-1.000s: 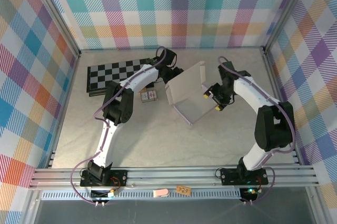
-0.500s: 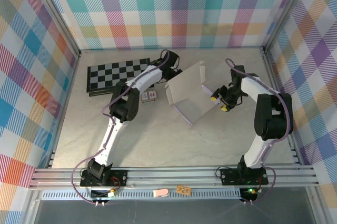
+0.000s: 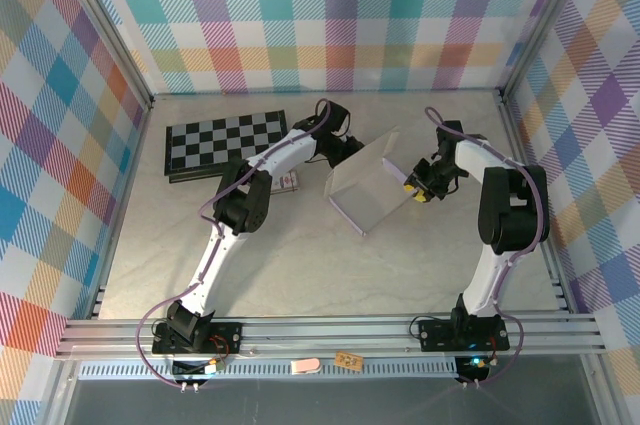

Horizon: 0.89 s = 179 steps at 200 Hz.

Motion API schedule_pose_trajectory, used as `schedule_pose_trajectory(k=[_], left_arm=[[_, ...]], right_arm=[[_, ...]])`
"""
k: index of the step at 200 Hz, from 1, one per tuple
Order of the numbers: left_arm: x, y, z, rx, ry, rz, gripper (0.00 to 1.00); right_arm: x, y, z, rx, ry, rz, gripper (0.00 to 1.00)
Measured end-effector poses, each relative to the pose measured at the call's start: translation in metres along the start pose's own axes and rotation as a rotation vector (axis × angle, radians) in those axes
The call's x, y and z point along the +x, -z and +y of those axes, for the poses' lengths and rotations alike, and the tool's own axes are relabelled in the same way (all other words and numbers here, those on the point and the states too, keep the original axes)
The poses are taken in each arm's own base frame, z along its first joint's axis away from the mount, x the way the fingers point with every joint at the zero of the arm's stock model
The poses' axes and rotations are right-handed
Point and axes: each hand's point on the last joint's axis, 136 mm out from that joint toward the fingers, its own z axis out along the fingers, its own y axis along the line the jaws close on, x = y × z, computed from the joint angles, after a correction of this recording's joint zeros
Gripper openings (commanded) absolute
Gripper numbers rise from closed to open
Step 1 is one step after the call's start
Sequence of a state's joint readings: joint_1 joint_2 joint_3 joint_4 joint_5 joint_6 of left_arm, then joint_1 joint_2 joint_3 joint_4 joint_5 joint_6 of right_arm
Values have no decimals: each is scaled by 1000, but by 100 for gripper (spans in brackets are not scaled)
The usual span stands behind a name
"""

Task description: Fold the paper box

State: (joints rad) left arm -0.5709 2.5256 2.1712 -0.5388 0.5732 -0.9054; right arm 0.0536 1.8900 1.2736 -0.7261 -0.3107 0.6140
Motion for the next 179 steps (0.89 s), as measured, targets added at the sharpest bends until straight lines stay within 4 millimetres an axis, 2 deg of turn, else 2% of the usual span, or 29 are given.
schedule_pose_trajectory(k=[116, 154, 179], left_arm=[[-3, -5, -9, 47, 12, -9, 33], [-5, -5, -8, 39, 8, -19, 44], [-7, -2, -1, 6, 15, -29, 50]], right_arm=[[-1, -3, 1, 18, -5, 19, 25], [1, -2, 3, 33, 10, 13, 35], [4, 7, 6, 38, 59, -10, 43]])
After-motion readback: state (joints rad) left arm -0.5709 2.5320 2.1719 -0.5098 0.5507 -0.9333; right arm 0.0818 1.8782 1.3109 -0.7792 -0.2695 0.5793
